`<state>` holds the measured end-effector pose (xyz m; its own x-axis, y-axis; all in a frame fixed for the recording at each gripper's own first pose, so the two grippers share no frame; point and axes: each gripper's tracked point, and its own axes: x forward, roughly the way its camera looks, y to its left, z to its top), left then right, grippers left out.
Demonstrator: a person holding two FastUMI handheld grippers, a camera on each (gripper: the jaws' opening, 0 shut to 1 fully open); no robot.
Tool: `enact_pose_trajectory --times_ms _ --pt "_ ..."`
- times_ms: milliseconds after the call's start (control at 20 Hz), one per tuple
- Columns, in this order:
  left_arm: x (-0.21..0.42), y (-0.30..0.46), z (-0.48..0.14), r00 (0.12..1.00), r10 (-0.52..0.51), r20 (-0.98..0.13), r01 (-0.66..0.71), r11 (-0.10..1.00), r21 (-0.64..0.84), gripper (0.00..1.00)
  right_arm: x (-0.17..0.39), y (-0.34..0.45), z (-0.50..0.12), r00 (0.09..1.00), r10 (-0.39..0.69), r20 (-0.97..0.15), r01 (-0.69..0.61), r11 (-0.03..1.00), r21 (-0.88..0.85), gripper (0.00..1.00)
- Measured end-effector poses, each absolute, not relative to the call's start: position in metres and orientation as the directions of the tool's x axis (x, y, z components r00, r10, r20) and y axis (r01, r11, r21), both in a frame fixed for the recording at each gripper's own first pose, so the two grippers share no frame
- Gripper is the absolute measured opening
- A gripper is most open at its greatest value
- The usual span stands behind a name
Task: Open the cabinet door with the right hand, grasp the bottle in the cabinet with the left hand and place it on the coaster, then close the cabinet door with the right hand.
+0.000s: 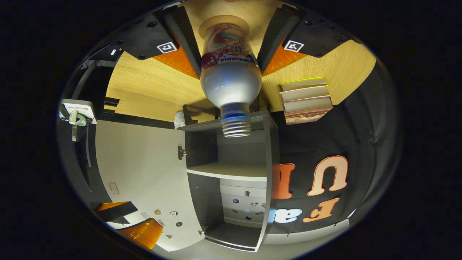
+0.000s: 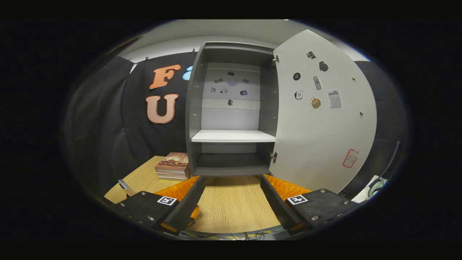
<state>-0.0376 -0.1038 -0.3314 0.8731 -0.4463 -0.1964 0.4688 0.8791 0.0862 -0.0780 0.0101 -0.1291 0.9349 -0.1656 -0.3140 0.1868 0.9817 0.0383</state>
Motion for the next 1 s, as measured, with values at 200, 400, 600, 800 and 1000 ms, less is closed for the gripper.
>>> enact_pose_trajectory --times_ms 200,400,600,800,1000 --pt "-0.037 -0.105 -0.326 0.872 -0.451 -0.192 0.474 0.875 0.098 0.91 -0.081 0.009 -0.122 0.937 -0.174 -0.304 0.191 0.981 0.027 0.95" --pt "-0.034 -0.11 -0.308 0.871 -0.461 -0.17 0.479 0.873 0.088 0.91 -0.085 0.011 -0.111 0.94 -0.181 -0.291 0.196 0.98 0.024 0.95" --pt "-0.026 -0.112 -0.28 0.872 -0.471 -0.134 0.483 0.872 0.078 0.93 -0.092 0.012 -0.097 0.942 -0.2 -0.269 0.213 0.977 0.02 0.95" --pt "-0.018 -0.113 -0.242 0.867 -0.487 -0.106 0.495 0.867 0.056 0.95 -0.101 0.008 -0.079 0.943 -0.239 -0.231 0.249 0.968 0.015 0.95" --pt "-0.015 -0.116 -0.197 0.863 -0.5 -0.074 0.505 0.861 0.067 0.95 -0.115 -0.005 -0.058 0.938 -0.298 -0.18 0.303 0.953 0.001 0.95"
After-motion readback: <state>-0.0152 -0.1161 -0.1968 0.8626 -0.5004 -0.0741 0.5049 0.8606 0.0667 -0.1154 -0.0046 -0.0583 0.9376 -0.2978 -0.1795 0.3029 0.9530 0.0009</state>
